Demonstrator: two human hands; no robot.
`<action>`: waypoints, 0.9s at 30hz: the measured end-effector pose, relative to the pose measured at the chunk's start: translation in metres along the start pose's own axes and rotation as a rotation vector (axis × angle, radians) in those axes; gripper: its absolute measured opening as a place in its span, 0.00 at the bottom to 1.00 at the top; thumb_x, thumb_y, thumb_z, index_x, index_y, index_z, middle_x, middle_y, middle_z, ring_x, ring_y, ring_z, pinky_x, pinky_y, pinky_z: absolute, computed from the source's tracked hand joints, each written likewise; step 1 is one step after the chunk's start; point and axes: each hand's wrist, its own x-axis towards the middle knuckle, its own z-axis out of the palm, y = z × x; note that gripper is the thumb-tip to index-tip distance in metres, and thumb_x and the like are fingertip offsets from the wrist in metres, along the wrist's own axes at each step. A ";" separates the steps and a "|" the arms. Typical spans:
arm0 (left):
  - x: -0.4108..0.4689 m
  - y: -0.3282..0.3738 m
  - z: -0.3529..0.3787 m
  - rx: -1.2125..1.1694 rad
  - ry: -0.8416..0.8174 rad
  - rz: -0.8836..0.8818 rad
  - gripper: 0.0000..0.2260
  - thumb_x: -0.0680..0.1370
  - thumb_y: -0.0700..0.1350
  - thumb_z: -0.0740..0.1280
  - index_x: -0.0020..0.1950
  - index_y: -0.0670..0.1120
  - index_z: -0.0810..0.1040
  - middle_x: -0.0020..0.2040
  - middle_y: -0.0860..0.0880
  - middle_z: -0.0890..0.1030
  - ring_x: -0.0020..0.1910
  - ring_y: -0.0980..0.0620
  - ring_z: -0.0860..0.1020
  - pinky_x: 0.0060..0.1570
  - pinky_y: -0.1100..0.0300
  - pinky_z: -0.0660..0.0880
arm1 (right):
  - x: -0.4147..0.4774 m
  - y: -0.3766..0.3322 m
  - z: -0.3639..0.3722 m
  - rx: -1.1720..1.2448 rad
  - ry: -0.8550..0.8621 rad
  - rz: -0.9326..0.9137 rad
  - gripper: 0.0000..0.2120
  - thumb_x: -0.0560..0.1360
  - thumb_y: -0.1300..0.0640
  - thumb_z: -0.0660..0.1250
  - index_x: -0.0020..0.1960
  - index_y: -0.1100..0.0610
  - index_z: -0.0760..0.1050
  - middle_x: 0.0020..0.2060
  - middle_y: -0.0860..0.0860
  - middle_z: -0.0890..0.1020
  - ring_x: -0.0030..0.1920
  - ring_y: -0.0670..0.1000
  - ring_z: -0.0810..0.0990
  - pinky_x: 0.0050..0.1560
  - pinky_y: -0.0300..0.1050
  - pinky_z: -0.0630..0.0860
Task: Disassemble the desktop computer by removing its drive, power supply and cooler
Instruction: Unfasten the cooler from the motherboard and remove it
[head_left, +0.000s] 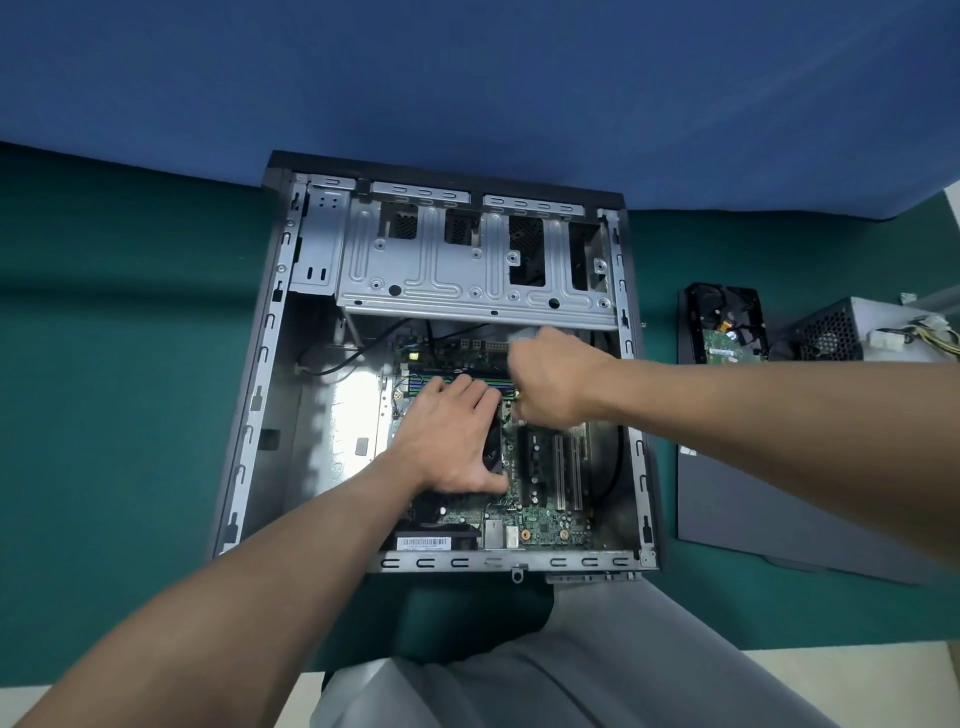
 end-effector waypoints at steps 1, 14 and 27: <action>0.000 0.000 0.000 0.001 -0.001 0.003 0.41 0.62 0.75 0.55 0.58 0.43 0.71 0.52 0.46 0.76 0.50 0.47 0.71 0.52 0.50 0.68 | 0.003 0.003 0.001 0.276 -0.043 0.180 0.11 0.76 0.57 0.67 0.37 0.60 0.71 0.30 0.52 0.74 0.31 0.53 0.75 0.23 0.38 0.66; 0.000 0.000 -0.002 -0.013 -0.011 0.006 0.38 0.63 0.75 0.56 0.57 0.45 0.69 0.53 0.47 0.74 0.52 0.48 0.70 0.55 0.50 0.68 | -0.019 0.006 0.012 -0.682 -0.009 -0.283 0.18 0.82 0.56 0.53 0.33 0.56 0.57 0.29 0.51 0.67 0.31 0.53 0.70 0.32 0.46 0.68; 0.000 -0.001 0.000 -0.004 -0.016 0.004 0.41 0.62 0.76 0.55 0.60 0.45 0.69 0.55 0.47 0.75 0.53 0.48 0.70 0.55 0.50 0.67 | 0.001 0.011 0.014 0.723 -0.291 0.594 0.07 0.80 0.62 0.54 0.50 0.62 0.70 0.31 0.53 0.73 0.22 0.46 0.63 0.19 0.32 0.60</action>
